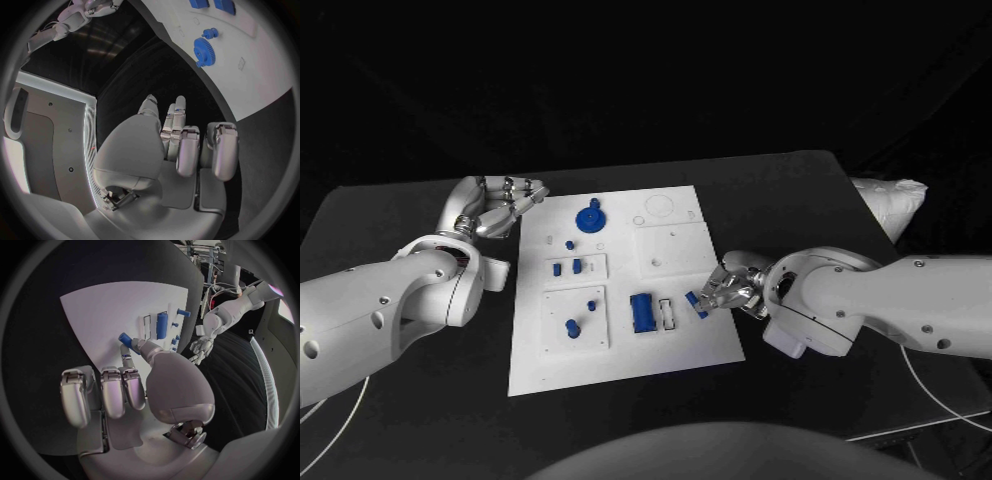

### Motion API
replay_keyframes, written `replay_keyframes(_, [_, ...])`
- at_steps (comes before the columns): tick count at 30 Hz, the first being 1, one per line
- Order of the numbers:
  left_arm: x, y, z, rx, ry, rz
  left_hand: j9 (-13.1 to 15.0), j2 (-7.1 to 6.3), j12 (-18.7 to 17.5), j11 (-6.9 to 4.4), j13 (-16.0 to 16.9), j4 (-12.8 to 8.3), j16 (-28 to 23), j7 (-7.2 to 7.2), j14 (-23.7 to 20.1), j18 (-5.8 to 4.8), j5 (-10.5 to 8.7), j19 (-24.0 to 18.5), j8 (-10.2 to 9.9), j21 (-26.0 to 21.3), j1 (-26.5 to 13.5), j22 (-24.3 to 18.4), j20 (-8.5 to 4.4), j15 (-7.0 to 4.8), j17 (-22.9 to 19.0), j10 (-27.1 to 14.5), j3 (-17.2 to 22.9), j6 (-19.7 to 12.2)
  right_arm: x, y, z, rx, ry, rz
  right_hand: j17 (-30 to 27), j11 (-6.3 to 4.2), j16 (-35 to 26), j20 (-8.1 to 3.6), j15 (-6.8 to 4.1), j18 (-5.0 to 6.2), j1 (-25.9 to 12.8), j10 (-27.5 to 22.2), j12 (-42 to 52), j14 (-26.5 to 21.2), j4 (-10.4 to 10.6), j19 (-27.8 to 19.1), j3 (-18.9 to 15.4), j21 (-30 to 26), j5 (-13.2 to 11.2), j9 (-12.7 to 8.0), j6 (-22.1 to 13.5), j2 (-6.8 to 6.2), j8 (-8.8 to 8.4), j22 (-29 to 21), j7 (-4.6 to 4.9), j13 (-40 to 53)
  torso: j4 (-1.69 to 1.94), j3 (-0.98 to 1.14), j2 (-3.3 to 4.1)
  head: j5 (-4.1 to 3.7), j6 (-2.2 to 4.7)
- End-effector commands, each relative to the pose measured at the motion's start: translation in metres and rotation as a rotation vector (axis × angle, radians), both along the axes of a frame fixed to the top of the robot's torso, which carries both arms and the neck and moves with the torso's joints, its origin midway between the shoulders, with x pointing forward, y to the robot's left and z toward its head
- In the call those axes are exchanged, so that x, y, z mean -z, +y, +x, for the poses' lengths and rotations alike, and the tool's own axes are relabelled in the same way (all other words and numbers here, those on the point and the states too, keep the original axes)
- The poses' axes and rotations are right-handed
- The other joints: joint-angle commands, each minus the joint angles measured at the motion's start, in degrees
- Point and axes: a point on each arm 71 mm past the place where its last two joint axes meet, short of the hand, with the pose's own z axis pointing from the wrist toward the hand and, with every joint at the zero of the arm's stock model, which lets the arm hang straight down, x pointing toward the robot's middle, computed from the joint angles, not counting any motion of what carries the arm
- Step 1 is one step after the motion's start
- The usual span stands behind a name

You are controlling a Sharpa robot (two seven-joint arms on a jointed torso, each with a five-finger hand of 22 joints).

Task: Assemble the parts on the task board

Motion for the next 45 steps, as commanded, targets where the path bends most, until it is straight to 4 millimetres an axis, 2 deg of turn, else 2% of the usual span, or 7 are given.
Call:
replay_keyframes(1, [0.000,-0.003,0.000,0.020,0.000,-0.002,-0.03,0.42,-0.23,-0.07,-0.07,0.05,0.14,0.04,5.87,-0.86,0.19,6.03,0.15,0.14,0.04,15.09,-0.27,-0.34,15.09,0.16,-0.30,0.44,0.002,0.003,-0.003,0.031,0.058,0.071,15.06,0.13,0.24,-0.19,-0.17,-0.39,0.19,6.01,0.16,6.07,-0.14,6.00,-0.22,0.26,-0.30,-0.05,0.32,-0.08,-0.23,15.07,0.20,15.06,0.03,0.00,0.01,0.07,0.00])
replay_keyframes(14, [0.000,-0.004,0.000,0.023,0.001,-0.002,-0.03,0.42,-0.23,-0.07,-0.07,0.05,0.14,0.04,5.87,-0.86,0.19,6.03,0.15,0.14,0.04,15.09,-0.27,-0.34,15.09,0.16,-0.30,0.44,0.006,0.009,-0.003,0.062,0.127,0.127,15.06,0.13,0.24,-0.18,-0.16,-0.39,0.21,6.01,0.16,6.07,-0.14,6.00,-0.24,0.26,-0.36,-0.08,0.40,-0.06,-0.27,15.07,0.19,15.06,-0.02,-0.07,-0.04,-0.07,0.01])
replay_keyframes(28, [0.000,-0.005,0.001,0.025,0.002,-0.002,-0.03,0.42,-0.23,-0.07,-0.07,0.05,0.14,0.04,5.87,-0.86,0.19,6.03,0.15,0.14,0.04,15.09,-0.27,-0.34,15.09,0.16,-0.30,0.44,0.012,0.019,0.004,0.080,0.180,0.166,15.06,0.13,0.24,-0.16,-0.15,-0.39,0.22,6.01,0.16,6.07,-0.13,6.00,-0.30,0.26,-0.50,-0.13,0.60,-0.02,-0.30,15.07,0.16,15.06,0.05,0.00,-0.01,-0.24,0.24])
replay_keyframes(45, [0.000,-0.005,0.001,0.024,0.004,-0.005,-0.03,0.42,-0.23,-0.07,-0.07,0.05,0.14,0.04,5.87,-0.86,0.19,6.03,0.15,0.14,0.04,15.09,-0.27,-0.34,15.09,0.16,-0.30,0.44,0.016,0.026,0.010,0.093,0.211,0.180,15.06,0.11,0.24,-0.16,-0.15,-0.39,0.23,6.01,0.16,6.07,-0.12,6.00,-0.36,0.26,-0.61,-0.17,0.73,0.01,-0.35,15.07,0.14,15.06,-0.03,0.01,0.00,0.02,0.37])
